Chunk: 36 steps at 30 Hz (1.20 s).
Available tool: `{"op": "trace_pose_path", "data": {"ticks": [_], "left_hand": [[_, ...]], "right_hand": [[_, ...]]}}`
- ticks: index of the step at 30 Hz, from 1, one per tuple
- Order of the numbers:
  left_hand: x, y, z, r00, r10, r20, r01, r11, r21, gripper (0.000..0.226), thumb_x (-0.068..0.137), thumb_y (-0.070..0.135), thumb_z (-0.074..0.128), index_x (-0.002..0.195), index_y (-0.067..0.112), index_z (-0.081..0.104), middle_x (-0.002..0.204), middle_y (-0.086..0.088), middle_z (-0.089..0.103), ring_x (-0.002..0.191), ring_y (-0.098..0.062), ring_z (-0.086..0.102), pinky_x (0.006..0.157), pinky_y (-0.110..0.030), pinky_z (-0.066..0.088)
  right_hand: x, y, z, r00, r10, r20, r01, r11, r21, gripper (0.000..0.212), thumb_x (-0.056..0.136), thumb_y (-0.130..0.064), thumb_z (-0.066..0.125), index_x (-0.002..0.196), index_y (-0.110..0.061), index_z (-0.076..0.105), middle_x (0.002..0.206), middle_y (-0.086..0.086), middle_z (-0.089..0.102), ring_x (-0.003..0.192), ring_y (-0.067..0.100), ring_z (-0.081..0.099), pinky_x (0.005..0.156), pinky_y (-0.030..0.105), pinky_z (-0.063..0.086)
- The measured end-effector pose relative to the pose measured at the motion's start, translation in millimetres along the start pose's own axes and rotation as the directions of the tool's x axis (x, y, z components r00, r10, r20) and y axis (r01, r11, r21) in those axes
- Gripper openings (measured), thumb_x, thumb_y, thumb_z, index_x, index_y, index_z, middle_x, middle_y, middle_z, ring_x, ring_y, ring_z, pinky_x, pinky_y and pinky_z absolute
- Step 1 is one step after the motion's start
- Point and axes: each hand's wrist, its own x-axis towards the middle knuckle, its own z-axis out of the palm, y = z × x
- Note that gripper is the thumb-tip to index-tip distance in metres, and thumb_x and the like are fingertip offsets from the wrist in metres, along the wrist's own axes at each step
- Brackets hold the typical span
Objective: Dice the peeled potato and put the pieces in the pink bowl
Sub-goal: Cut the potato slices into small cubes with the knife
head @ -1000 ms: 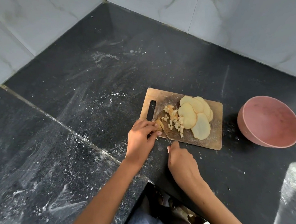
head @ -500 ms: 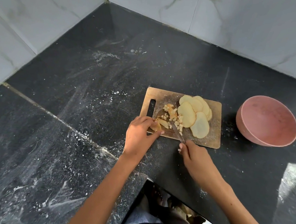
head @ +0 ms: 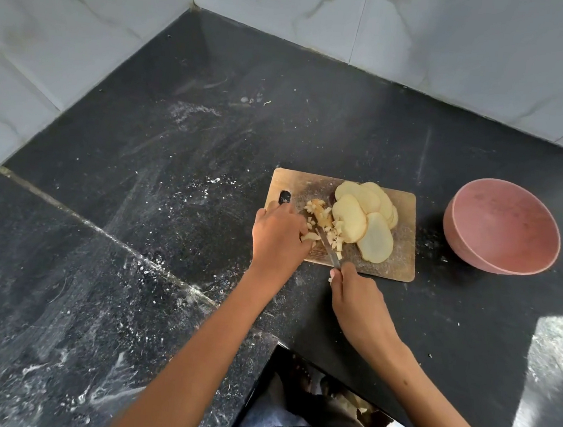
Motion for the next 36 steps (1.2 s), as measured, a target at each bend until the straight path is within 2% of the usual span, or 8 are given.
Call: {"op": "trace_pose_path", "data": {"ticks": [4, 11, 15, 17, 19, 23, 30, 36], "left_hand": [[-10.3, 4.3, 5.7, 0.991, -0.059, -0.118, 0.050, 0.995, -0.085, 0.018, 0.083, 0.033, 0.072, 0.091, 0.018, 0.077, 0.099, -0.001, 0.064, 0.105, -0.021, 0.049, 0.084, -0.030, 0.029], [-16.1, 3.1, 12.9, 0.978, -0.097, -0.186, 0.079, 0.992, -0.102, 0.007, 0.077, 0.024, 0.078, 0.078, 0.017, 0.079, 0.086, -0.004, 0.058, 0.091, -0.027, 0.046, 0.078, -0.030, 0.025], [-15.4, 2.1, 16.6, 0.969, -0.105, -0.224, 0.080, 0.990, -0.117, 0.005, 0.073, 0.021, 0.081, 0.074, 0.017, 0.078, 0.083, -0.002, 0.053, 0.086, -0.027, 0.044, 0.078, -0.030, 0.026], [-17.1, 2.7, 16.5, 0.967, -0.107, -0.230, 0.078, 0.988, -0.130, 0.004, 0.073, 0.020, 0.081, 0.074, 0.017, 0.078, 0.092, -0.004, 0.055, 0.092, -0.027, 0.042, 0.080, -0.031, 0.026], [-19.8, 3.4, 17.4, 0.970, -0.101, -0.220, 0.078, 0.991, -0.113, 0.001, 0.075, 0.020, 0.079, 0.074, 0.019, 0.078, 0.118, -0.009, 0.055, 0.108, -0.028, 0.035, 0.089, -0.035, 0.024], [-22.5, 4.0, 15.3, 0.979, -0.131, -0.157, 0.113, 0.987, -0.118, 0.008, 0.082, 0.024, 0.072, 0.077, 0.023, 0.077, 0.157, -0.014, 0.022, 0.135, -0.032, 0.014, 0.106, -0.043, 0.009], [-20.8, 1.2, 13.2, 0.982, -0.148, -0.117, 0.129, 0.979, -0.157, 0.007, 0.083, 0.024, 0.071, 0.080, 0.023, 0.077, 0.161, -0.015, 0.005, 0.146, -0.032, 0.002, 0.110, -0.043, 0.000], [-18.6, -3.3, 12.0, 0.983, -0.150, -0.102, 0.129, 0.973, -0.189, 0.004, 0.081, 0.028, 0.073, 0.081, 0.025, 0.075, 0.161, -0.016, 0.003, 0.148, -0.029, -0.006, 0.113, -0.041, -0.004]], "right_hand": [[2.1, -0.3, 1.1, 1.000, 0.017, 0.021, -0.016, 0.999, -0.029, 0.023, 0.104, -0.033, 0.026, 0.091, -0.016, 0.035, 0.073, 0.003, 0.050, 0.074, 0.032, 0.052, 0.063, 0.037, 0.036], [4.1, -8.7, 6.7, 0.989, 0.123, 0.080, -0.108, 0.980, -0.166, 0.022, 0.105, -0.027, 0.023, 0.107, -0.011, 0.037, 0.102, 0.015, 0.061, 0.095, 0.036, 0.059, 0.069, 0.037, 0.038], [-16.1, 2.4, 4.7, 0.984, 0.142, 0.108, -0.122, 0.977, -0.177, 0.019, 0.105, -0.028, 0.023, 0.096, -0.014, 0.031, 0.096, 0.014, 0.062, 0.090, 0.037, 0.060, 0.066, 0.037, 0.037], [-15.6, 0.1, -1.5, 0.990, 0.111, 0.085, -0.099, 0.986, -0.134, 0.021, 0.105, -0.030, 0.024, 0.093, -0.014, 0.031, 0.092, 0.015, 0.062, 0.086, 0.038, 0.059, 0.065, 0.037, 0.037], [-9.3, -5.9, -5.5, 0.996, 0.077, 0.049, -0.071, 0.991, -0.115, 0.022, 0.105, -0.031, 0.024, 0.095, -0.014, 0.033, 0.092, 0.016, 0.063, 0.086, 0.038, 0.059, 0.066, 0.039, 0.039], [6.2, -11.2, -4.6, 0.996, 0.050, 0.071, -0.039, 0.989, -0.143, 0.025, 0.105, -0.030, 0.025, 0.105, -0.011, 0.040, 0.096, 0.015, 0.062, 0.089, 0.037, 0.059, 0.067, 0.039, 0.039], [-4.2, -4.3, 5.4, 0.988, 0.118, 0.098, -0.093, 0.967, -0.236, 0.010, 0.104, -0.020, 0.025, 0.099, -0.014, 0.030, 0.099, 0.013, 0.062, 0.091, 0.035, 0.060, 0.066, 0.036, 0.038], [-5.0, -0.7, 2.3, 0.989, 0.112, 0.099, -0.093, 0.980, -0.176, 0.019, 0.105, -0.028, 0.024, 0.094, -0.014, 0.030, 0.095, 0.014, 0.061, 0.089, 0.036, 0.059, 0.065, 0.037, 0.036]]}}
